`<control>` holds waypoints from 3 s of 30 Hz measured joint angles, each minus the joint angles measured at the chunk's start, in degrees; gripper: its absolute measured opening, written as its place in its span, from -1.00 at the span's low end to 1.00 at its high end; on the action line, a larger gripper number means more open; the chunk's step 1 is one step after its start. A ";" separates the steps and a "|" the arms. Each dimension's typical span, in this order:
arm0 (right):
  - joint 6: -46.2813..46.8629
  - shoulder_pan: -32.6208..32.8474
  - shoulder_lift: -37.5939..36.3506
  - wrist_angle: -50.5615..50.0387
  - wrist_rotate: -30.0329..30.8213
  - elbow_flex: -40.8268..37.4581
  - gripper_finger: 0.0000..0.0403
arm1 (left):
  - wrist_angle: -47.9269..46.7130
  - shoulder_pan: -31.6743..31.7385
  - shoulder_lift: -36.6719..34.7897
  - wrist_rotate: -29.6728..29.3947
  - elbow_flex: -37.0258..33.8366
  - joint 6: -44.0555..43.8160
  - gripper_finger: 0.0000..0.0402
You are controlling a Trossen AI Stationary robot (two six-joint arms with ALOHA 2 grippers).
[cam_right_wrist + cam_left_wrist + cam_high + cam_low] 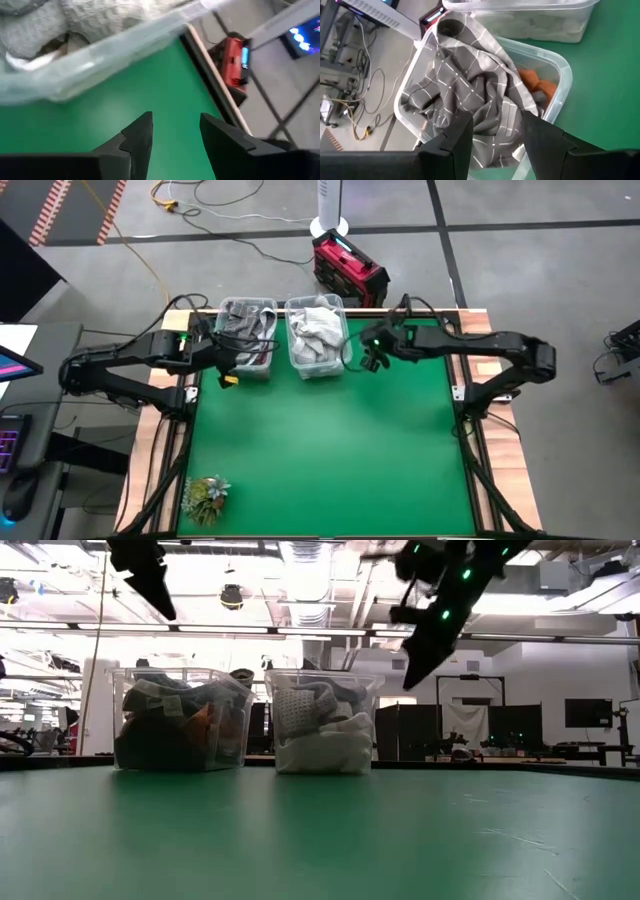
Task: Sort towels by color in basket
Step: Adjust the transparent bins, then return to Home Position
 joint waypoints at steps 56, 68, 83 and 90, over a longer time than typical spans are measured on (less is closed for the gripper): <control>-12.48 -13.55 6.74 14.21 -9.12 5.53 -0.15 | 19.70 13.45 -0.69 1.42 -13.05 20.85 -0.22; -15.06 -14.27 17.20 27.54 -16.68 5.51 -0.21 | 25.58 12.28 -7.75 4.67 -6.45 23.12 -0.22; -17.55 -11.74 16.36 19.14 -19.59 11.37 -0.21 | 21.95 11.98 -4.11 9.45 -6.57 22.07 -0.22; -11.67 -10.26 4.30 9.57 -18.67 8.38 -0.21 | 23.48 7.45 -7.39 13.20 -6.58 19.45 -0.25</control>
